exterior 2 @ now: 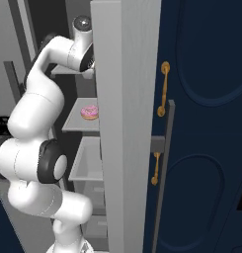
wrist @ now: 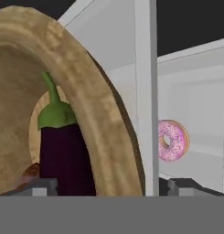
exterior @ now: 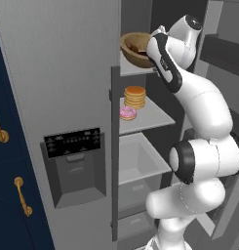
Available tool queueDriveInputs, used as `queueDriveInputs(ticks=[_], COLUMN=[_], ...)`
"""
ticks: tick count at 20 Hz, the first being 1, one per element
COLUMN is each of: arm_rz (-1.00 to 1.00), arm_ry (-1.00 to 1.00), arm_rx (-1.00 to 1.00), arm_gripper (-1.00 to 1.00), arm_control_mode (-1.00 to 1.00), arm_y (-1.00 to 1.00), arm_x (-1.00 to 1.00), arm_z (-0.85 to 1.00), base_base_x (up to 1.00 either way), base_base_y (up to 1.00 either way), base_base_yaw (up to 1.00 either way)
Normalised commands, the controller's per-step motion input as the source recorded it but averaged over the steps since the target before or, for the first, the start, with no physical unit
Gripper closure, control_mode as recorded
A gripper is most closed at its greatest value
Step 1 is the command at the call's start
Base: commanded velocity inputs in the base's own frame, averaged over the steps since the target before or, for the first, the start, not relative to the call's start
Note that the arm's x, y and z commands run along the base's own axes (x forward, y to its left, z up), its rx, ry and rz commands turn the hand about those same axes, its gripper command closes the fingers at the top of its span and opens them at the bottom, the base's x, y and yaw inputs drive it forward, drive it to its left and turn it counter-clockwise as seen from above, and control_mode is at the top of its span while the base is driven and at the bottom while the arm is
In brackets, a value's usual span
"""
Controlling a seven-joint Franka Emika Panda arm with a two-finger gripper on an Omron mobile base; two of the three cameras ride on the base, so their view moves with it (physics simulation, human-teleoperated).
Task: Pick the chicken drumstick and eggplant from their plates and place them in the bowl. Then put the bowl in the fridge.
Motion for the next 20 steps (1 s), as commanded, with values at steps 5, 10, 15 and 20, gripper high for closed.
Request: queueDriveInputs(ticks=[5,10,15,20], arm_rz=[0.0,-0.02,-0.05,-0.09], arm_ry=[-0.11,-0.18,-0.11,0.0], arm_rx=[0.0,0.0,0.0,0.0], arm_gripper=[-1.0,-1.0,-1.0,-1.0], arm_control_mode=[-1.0,-1.0,-1.0,-1.0], arm_y=[0.0,0.01,0.21,0.25], arm_x=[0.08,0.0,-0.41,-1.0], arm_z=[-0.01,0.0,0.28,0.35], base_base_x=[0.0,0.0,0.0,0.0], base_base_y=[0.0,0.0,0.0,0.0], base_base_yaw=[0.0,0.0,0.0,0.0])
